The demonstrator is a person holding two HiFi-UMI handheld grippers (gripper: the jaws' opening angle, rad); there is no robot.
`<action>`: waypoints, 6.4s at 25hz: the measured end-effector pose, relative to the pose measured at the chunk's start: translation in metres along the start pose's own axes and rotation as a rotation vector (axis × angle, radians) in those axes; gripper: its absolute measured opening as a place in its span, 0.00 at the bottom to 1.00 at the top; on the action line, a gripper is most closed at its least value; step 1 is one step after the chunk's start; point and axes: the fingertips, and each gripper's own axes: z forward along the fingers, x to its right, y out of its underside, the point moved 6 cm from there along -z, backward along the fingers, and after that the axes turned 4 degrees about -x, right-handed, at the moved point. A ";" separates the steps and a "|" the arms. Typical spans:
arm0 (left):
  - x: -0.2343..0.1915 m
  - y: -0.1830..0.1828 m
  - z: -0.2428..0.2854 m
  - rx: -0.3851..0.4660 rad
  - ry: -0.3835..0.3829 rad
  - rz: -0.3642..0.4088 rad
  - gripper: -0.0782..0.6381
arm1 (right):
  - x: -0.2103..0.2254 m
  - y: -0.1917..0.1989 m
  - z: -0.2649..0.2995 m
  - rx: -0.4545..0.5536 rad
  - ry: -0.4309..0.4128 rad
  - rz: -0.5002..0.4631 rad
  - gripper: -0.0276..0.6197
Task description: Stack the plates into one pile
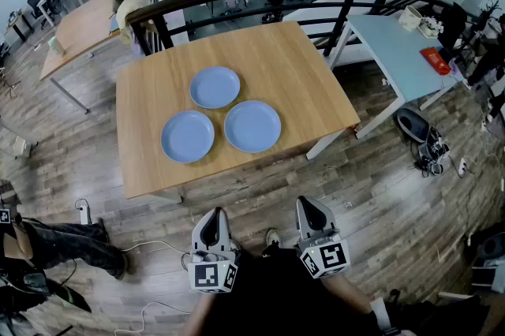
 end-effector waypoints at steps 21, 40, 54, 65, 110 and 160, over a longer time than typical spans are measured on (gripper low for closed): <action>-0.019 0.005 0.007 -0.023 0.033 -0.021 0.14 | -0.014 -0.001 0.007 0.007 0.012 0.009 0.09; -0.077 0.009 -0.020 -0.048 0.109 -0.009 0.14 | -0.084 0.001 0.019 0.030 0.099 -0.002 0.09; -0.088 0.017 0.011 -0.074 0.124 -0.014 0.14 | -0.076 0.003 0.054 0.016 0.098 -0.004 0.09; -0.076 0.017 0.096 -0.111 0.127 -0.002 0.14 | -0.018 -0.002 0.119 -0.016 0.071 -0.001 0.09; -0.094 0.113 0.318 -0.492 -0.143 -0.091 0.15 | 0.190 0.098 0.325 -0.417 -0.099 0.113 0.10; -0.150 0.248 0.356 -0.779 -0.145 -0.303 0.25 | 0.209 0.246 0.384 -0.827 -0.049 0.188 0.15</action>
